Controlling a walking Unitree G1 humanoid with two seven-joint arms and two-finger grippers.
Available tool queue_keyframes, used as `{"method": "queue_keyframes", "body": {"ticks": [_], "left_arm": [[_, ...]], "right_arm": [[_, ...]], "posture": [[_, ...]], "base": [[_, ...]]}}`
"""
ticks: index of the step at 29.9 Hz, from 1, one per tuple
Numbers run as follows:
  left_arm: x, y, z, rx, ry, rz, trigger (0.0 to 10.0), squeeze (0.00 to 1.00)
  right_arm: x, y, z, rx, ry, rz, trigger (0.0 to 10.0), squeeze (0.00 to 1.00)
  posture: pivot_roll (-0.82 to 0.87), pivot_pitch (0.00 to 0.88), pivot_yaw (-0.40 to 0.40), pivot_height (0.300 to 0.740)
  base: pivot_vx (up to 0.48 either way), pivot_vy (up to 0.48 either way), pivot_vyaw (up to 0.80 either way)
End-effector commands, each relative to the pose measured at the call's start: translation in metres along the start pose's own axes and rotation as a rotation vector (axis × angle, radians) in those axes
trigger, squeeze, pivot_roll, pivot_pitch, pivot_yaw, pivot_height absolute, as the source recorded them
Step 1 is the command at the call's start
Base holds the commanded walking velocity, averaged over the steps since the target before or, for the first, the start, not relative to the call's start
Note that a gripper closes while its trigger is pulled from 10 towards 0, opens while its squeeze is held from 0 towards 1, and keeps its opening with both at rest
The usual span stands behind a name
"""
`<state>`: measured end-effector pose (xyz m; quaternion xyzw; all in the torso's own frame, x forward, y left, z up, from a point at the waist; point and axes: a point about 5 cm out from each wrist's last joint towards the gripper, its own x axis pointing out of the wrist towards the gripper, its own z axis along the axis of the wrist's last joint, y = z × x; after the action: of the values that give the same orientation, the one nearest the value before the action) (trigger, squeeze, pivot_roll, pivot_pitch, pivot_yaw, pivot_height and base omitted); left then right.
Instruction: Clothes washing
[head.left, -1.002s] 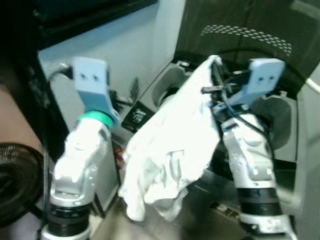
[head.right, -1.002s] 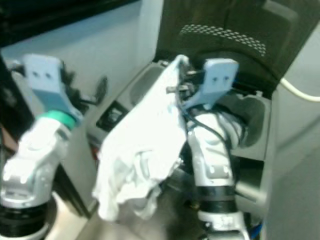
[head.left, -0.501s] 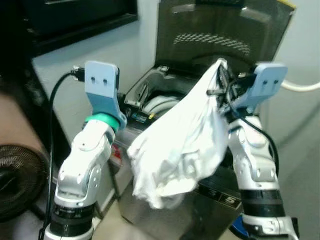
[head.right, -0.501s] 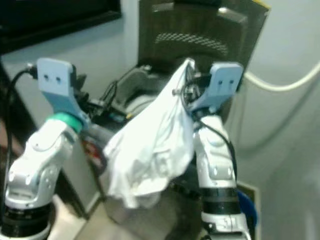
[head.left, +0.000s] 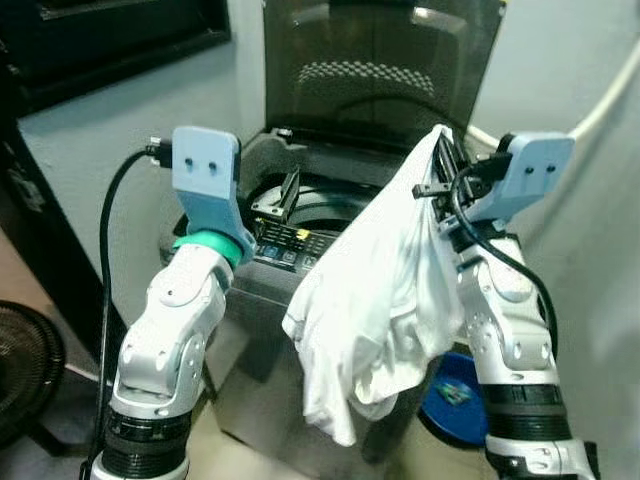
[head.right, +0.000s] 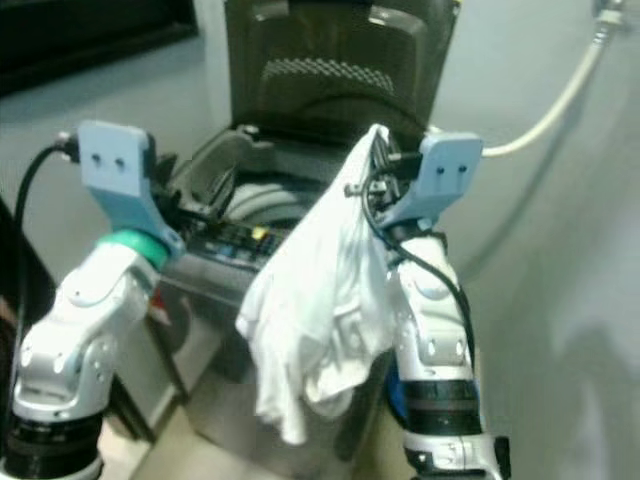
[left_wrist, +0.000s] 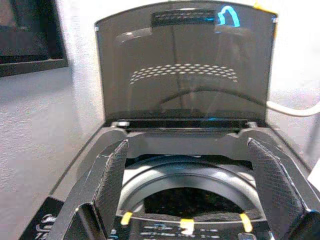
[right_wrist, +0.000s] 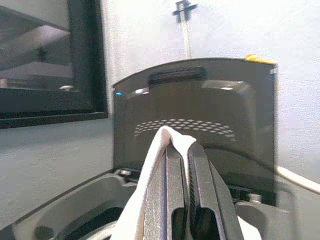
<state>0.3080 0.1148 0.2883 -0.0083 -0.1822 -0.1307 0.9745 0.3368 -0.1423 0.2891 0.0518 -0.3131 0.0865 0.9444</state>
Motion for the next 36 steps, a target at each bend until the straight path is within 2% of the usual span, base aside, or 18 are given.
{"method": "queue_keyframes", "body": {"ticks": [1, 19, 36], "left_arm": [[-0.0002, 0.0028, -0.0020, 0.005, 0.008, 0.016, 10.0, 0.00], [-0.0002, 0.0035, -0.0026, -0.016, 0.012, 0.028, 10.0, 0.00], [0.0002, 0.0045, -0.0020, -0.018, 0.013, 0.029, 10.0, 0.00]], "right_arm": [[0.0025, 0.0021, 0.0054, -0.005, -0.026, 0.009, 10.0, 0.00], [0.0032, 0.0030, 0.0041, -0.005, -0.023, 0.014, 10.0, 0.00], [0.0039, -0.0008, 0.0022, -0.007, -0.005, -0.015, 10.0, 0.00]], "posture": [[0.06, 0.019, 0.012, 0.740], [0.07, 0.020, 0.009, 0.740], [0.07, 0.019, 0.012, 0.740]], "base": [[0.000, 0.000, 0.00], [0.000, 0.000, 0.00], [0.000, 0.358, 0.00]]}}
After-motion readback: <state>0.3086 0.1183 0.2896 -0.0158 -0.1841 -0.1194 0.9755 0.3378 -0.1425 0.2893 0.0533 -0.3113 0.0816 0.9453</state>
